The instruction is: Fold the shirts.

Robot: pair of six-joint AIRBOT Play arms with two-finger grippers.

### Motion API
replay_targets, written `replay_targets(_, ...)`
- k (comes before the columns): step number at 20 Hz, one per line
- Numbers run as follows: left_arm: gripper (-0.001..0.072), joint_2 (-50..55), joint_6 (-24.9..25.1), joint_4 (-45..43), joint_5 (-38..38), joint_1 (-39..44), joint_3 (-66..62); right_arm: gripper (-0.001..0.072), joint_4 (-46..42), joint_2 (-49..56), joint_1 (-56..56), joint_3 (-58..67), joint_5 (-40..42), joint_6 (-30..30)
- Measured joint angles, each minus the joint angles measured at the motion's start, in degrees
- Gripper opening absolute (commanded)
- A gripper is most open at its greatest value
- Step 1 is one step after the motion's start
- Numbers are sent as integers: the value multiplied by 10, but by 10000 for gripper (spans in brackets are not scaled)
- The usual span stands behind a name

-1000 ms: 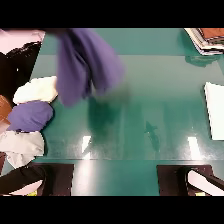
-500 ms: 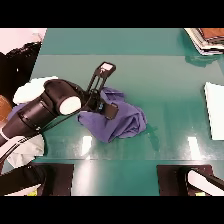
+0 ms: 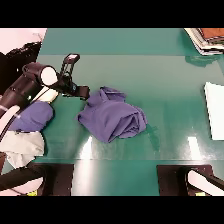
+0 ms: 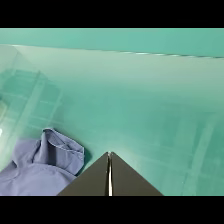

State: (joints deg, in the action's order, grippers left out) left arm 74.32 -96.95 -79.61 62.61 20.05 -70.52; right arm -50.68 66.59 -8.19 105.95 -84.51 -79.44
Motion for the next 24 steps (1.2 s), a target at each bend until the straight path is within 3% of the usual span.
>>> replay_targets(4, 616, 71, 63, 83, 30, -49, 0, 20, 0, 0, 0, 0, -1, 0)
replay_targets(12, 615, 110, 133, 118, 104, -67, 14, 21, 0, 0, 0, 0, -1, 0)
replay_targets(13, 502, 110, 136, 118, 106, -68, 22, 20, 0, 0, 0, 0, -1, 0)
replay_targets(15, 23, 111, 139, 121, 108, -68, 40, 21, 0, 0, 0, 0, -1, 0)
replay_targets(19, 24, 101, 143, 111, 108, -68, 42, 20, 0, 0, 0, -1, -4, 0)
replay_targets(24, 25, 31, 135, 40, 107, -69, -57, 21, -1, 0, 2, -70, -35, 0)
